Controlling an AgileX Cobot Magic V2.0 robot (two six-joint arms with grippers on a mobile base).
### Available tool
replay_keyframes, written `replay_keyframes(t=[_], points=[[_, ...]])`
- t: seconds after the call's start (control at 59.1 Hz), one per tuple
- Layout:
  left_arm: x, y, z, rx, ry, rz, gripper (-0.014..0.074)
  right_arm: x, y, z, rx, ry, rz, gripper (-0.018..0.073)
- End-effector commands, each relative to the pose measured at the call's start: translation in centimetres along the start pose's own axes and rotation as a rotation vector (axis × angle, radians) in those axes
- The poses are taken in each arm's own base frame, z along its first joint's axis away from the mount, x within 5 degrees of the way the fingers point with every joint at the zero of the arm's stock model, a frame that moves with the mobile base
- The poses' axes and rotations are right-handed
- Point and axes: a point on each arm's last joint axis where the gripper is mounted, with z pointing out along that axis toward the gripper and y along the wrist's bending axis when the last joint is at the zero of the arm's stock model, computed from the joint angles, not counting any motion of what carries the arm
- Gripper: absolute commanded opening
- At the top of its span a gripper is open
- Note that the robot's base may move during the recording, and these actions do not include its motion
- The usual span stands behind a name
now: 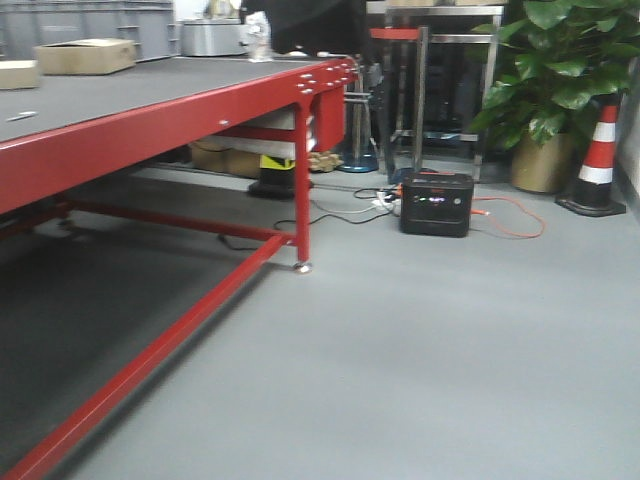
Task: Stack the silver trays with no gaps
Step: 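Carry the tray in both grippers while driving past the red table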
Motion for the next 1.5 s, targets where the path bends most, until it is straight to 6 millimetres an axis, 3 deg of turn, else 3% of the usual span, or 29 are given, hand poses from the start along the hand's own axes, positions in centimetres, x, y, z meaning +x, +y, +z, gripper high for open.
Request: replay_keyframes(t=[0.0,1.488], points=[[-1.13,-0.91,-0.83,0.066,-0.083,-0.011,-0.0007,-0.70,0.66,-0.43,-0.035,-0.066,0.000,-0.0069],[-0.88,-0.96,-0.41,0.063,-0.072,-0.008,-0.0007,-0.79,0.67,-0.44,-0.036,-0.076,0.001,-0.0069]])
